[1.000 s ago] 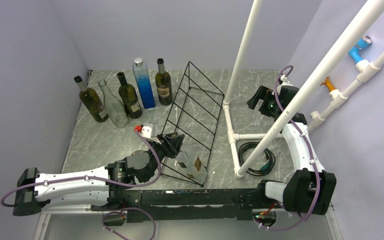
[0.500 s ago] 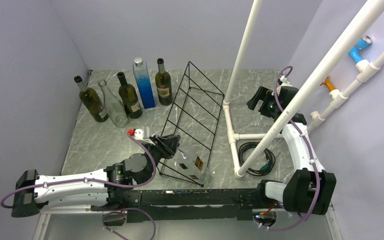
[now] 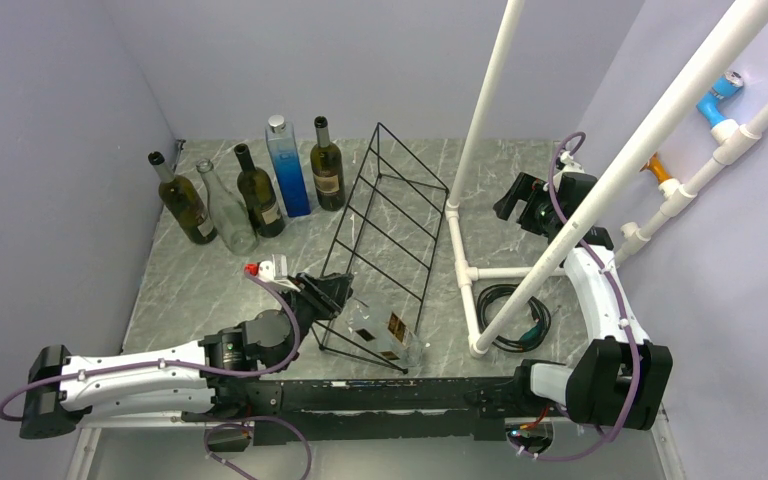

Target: Put the wine bottle on the wine rack

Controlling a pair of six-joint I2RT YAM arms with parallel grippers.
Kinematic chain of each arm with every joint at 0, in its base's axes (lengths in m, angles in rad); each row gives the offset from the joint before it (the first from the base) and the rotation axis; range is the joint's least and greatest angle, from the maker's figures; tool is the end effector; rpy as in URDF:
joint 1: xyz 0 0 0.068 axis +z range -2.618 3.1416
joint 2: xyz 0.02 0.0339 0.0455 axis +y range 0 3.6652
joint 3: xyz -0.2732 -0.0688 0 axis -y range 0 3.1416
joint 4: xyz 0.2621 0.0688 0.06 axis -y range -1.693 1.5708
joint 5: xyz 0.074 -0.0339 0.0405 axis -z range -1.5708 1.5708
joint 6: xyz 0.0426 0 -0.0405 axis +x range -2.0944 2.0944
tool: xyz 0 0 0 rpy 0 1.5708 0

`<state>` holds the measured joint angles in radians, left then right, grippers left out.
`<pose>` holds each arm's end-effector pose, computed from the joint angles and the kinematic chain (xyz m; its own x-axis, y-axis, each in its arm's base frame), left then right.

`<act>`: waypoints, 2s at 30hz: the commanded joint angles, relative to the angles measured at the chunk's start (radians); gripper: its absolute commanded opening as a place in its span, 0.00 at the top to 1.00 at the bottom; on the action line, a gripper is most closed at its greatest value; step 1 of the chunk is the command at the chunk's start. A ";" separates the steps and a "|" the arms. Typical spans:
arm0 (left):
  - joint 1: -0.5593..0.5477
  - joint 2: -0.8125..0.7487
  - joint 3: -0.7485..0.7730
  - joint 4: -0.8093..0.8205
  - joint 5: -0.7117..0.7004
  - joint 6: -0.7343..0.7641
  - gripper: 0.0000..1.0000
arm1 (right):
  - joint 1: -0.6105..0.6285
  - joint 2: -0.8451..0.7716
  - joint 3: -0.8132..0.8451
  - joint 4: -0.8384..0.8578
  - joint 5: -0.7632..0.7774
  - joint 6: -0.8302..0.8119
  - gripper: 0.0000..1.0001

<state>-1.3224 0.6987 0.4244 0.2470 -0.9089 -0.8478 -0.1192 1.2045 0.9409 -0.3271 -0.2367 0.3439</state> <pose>0.0767 -0.1657 0.2733 -0.3058 -0.6689 -0.6775 0.2609 0.6255 -0.7353 0.2858 -0.0242 0.2939 -0.5468 0.3956 -0.7379 0.1132 0.9082 0.4030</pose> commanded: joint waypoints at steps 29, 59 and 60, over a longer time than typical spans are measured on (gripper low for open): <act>-0.006 -0.017 0.267 -0.521 0.121 -0.197 0.50 | -0.002 -0.013 -0.002 0.047 -0.009 0.000 0.00; -0.004 0.075 0.519 -0.915 0.025 -0.122 0.16 | 0.000 -0.021 -0.004 0.050 -0.016 0.001 0.00; 0.000 0.081 0.529 -0.919 0.025 -0.103 0.14 | 0.000 -0.021 -0.004 0.051 -0.016 0.001 0.00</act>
<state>-1.3228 0.7727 0.8871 -0.6239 -0.8368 -0.9886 -0.1192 1.2045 0.9371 -0.3271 -0.2379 0.3439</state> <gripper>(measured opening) 0.829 0.994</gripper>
